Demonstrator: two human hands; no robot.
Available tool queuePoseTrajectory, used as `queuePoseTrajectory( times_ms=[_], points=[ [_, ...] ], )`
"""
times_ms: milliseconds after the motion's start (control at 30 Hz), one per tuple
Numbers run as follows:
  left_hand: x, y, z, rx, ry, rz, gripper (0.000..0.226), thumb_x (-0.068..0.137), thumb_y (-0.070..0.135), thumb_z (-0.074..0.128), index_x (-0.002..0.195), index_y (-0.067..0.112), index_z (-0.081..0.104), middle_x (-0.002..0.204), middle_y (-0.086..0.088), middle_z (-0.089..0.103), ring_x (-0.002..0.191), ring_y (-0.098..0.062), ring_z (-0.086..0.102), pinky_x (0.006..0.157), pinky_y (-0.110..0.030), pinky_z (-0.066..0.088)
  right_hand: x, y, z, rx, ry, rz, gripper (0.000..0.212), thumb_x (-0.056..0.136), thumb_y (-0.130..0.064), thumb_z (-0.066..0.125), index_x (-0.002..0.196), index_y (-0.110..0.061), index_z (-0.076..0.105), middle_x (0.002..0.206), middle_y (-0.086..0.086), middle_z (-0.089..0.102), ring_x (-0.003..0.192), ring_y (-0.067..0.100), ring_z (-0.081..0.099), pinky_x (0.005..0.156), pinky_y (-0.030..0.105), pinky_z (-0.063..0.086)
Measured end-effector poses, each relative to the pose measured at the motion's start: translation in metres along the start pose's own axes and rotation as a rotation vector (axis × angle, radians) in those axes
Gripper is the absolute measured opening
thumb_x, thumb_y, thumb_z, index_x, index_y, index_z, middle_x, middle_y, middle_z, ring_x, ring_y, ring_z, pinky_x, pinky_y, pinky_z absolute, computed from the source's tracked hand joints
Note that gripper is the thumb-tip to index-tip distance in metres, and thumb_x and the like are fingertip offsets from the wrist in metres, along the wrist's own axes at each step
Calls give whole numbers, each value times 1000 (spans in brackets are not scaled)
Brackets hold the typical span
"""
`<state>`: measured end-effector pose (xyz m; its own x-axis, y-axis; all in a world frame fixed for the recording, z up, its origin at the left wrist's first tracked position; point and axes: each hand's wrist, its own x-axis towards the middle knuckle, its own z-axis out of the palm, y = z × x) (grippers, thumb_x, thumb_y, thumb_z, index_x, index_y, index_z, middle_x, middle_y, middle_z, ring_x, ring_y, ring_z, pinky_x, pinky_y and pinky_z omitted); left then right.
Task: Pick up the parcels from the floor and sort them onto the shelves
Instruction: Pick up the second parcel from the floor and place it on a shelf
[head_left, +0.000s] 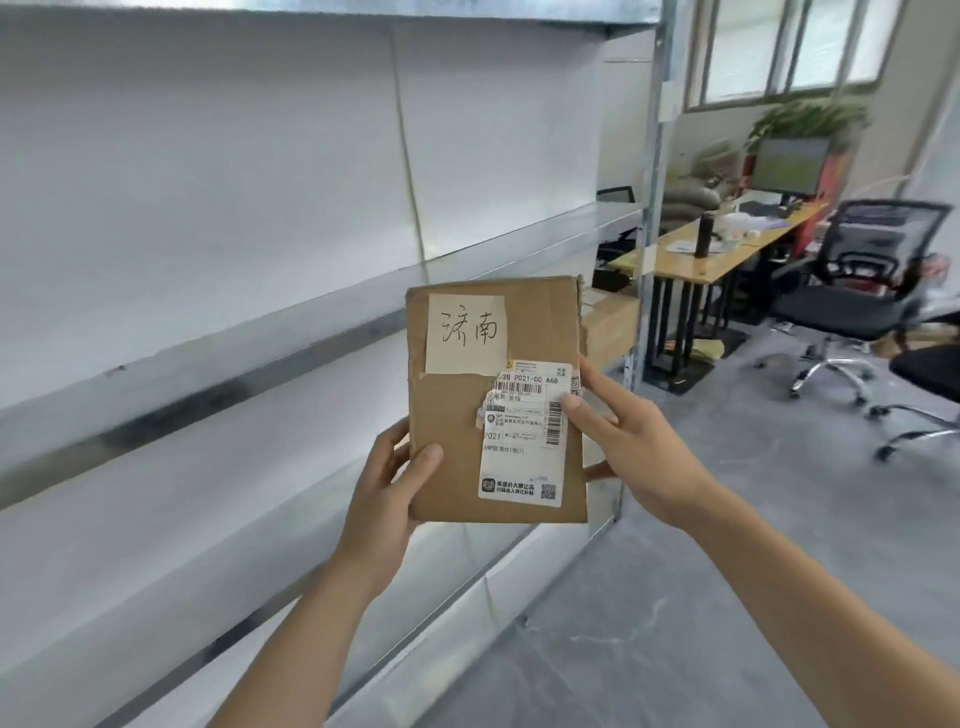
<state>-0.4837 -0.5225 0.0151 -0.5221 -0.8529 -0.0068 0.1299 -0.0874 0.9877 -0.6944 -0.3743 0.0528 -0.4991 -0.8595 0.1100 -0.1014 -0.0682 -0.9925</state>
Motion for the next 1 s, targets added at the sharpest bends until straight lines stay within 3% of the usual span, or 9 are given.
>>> queuePoseTrajectory(
  times_ms=[100, 200, 367, 467, 567, 700, 833, 933, 1000],
  points=[
    [23, -8, 71, 10, -76, -7, 40, 99, 21, 68, 137, 31, 62, 127, -2, 77, 107, -17, 77, 93, -51, 62, 4, 2, -72, 0, 66, -19, 53, 105, -31, 58, 153, -48, 45, 123, -17, 77, 112, 11, 75, 79, 55, 65],
    [40, -14, 134, 10, -142, -25, 43, 96, 24, 70, 138, 30, 62, 126, -2, 77, 112, -21, 75, 94, -52, 62, 6, 2, -137, -14, 148, -39, 46, 104, -28, 59, 147, -44, 55, 130, -16, 73, 117, 8, 72, 89, 58, 63],
    [68, -20, 210, 48, -243, -35, 43, 97, 25, 70, 138, 30, 62, 125, 1, 79, 115, -21, 74, 95, -53, 62, 7, 6, -210, 10, 239, -24, 34, 103, -29, 62, 128, -53, 64, 122, -9, 73, 111, 7, 73, 70, 50, 67],
    [90, -26, 244, 72, -289, -43, 41, 99, 23, 69, 139, 30, 62, 127, 0, 78, 117, -22, 73, 99, -58, 60, 11, 12, -242, 6, 310, 1, 36, 101, -30, 64, 133, -47, 61, 123, -7, 71, 106, 6, 74, 68, 54, 67],
    [115, -37, 273, 68, -331, -47, 42, 98, 22, 69, 139, 30, 62, 127, 2, 78, 119, -22, 73, 98, -57, 60, 25, 20, -270, -35, 373, 41, 38, 100, -34, 66, 137, -39, 57, 120, -4, 73, 112, 14, 73, 76, 63, 64],
    [158, -49, 308, 51, -402, -34, 39, 98, 17, 69, 134, 31, 65, 124, 4, 79, 110, -17, 76, 84, -45, 64, 60, 25, -309, -101, 422, 69, 49, 97, -44, 66, 141, -40, 44, 118, 5, 74, 103, 20, 76, 89, 66, 58],
    [218, -52, 338, 54, -447, -13, 47, 86, 27, 76, 132, 35, 67, 132, 3, 76, 116, -19, 75, 89, -48, 62, 118, 25, -344, -114, 420, 70, 89, 86, -59, 69, 156, -62, 13, 115, 5, 78, 99, 26, 78, 90, 65, 59],
    [271, -49, 356, 53, -464, -7, 51, 85, 28, 75, 134, 37, 66, 133, 3, 76, 119, -20, 73, 96, -48, 60, 169, 22, -363, -161, 387, 57, 94, 70, -74, 69, 140, -84, 7, 115, 4, 79, 97, 27, 79, 88, 62, 61],
    [306, -46, 365, 50, -468, -18, 44, 92, 21, 75, 133, 33, 67, 130, 2, 78, 115, -20, 75, 92, -45, 61, 206, 19, -377, -148, 347, 75, 95, 76, -67, 69, 145, -79, 6, 112, 0, 81, 90, 25, 81, 84, 60, 61]
  ],
)
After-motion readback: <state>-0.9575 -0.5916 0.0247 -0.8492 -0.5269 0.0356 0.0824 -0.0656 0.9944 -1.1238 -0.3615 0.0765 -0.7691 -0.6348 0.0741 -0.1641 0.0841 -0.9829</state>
